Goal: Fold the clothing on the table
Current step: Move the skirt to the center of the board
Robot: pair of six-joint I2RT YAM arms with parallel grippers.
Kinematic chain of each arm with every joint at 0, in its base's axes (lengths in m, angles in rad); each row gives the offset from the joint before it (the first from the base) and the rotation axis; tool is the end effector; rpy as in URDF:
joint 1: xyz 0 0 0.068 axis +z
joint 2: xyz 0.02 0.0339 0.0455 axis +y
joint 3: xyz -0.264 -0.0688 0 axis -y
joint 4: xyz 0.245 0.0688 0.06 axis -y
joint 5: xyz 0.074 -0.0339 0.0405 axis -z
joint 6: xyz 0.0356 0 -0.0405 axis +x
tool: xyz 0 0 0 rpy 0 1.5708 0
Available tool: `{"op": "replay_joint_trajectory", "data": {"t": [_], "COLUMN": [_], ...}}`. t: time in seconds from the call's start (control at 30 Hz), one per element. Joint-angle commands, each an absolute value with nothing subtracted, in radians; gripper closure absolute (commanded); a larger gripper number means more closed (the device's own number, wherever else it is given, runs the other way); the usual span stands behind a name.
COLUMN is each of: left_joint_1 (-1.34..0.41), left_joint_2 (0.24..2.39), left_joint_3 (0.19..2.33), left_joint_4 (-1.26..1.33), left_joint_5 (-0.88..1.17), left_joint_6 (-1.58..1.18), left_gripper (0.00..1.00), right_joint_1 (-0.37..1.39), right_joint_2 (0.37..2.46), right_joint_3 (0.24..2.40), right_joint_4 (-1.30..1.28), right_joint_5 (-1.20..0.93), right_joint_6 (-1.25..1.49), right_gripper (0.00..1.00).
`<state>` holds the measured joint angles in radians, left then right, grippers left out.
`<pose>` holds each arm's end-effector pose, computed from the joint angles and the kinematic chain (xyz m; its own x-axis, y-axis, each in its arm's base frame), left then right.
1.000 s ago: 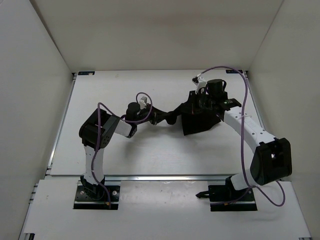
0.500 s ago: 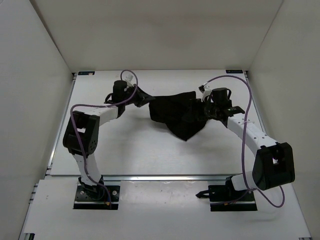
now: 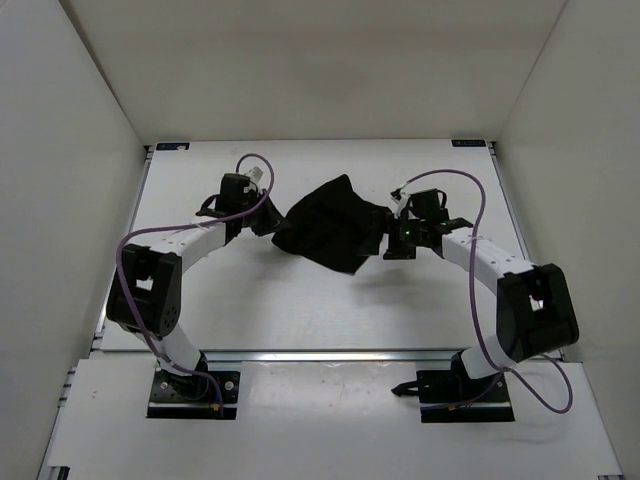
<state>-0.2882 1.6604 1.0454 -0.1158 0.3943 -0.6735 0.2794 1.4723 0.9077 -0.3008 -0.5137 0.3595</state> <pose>0.3393 -0.1148 0.2128 -0.8349 -0.3531 -0.4221 0.0203 0.7467 -0.6649 0.2847 0.0999 0.2159 -0.8773 0.0671 -0.4753 -0.2540 0.7753 0.5783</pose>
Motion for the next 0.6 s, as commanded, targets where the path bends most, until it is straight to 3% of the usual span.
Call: {"op": "replay_joint_trajectory", "data": {"t": [0.0,0.1,0.4,0.57], "left_joint_1": [-0.298,-0.307,-0.304,-0.287], "left_joint_2": [1.582,1.539,1.43,1.41], "left_joint_3": [1.006,0.974,0.847,0.838], "left_joint_4": [-0.187,-0.201,-0.216,-0.242], "left_joint_5": [0.36,0.361,0.347,0.353], "left_joint_6": [-0.624,-0.618,-0.611,-0.598], "left_gripper": [1.0,1.0,1.0,1.0], "right_joint_1": [0.324,0.336,0.379,0.403], "right_joint_2": [1.552,1.614,1.724,1.778], "right_joint_3": [0.985,1.041,1.16,1.192], "right_joint_4": [-0.27,-0.229,-0.178,-0.179], "right_joint_5": [-0.52,-0.548,-0.437,-0.469], "right_joint_6": [0.426,0.462,0.353,0.296], "right_gripper": [0.05,0.13,0.16,0.24]}}
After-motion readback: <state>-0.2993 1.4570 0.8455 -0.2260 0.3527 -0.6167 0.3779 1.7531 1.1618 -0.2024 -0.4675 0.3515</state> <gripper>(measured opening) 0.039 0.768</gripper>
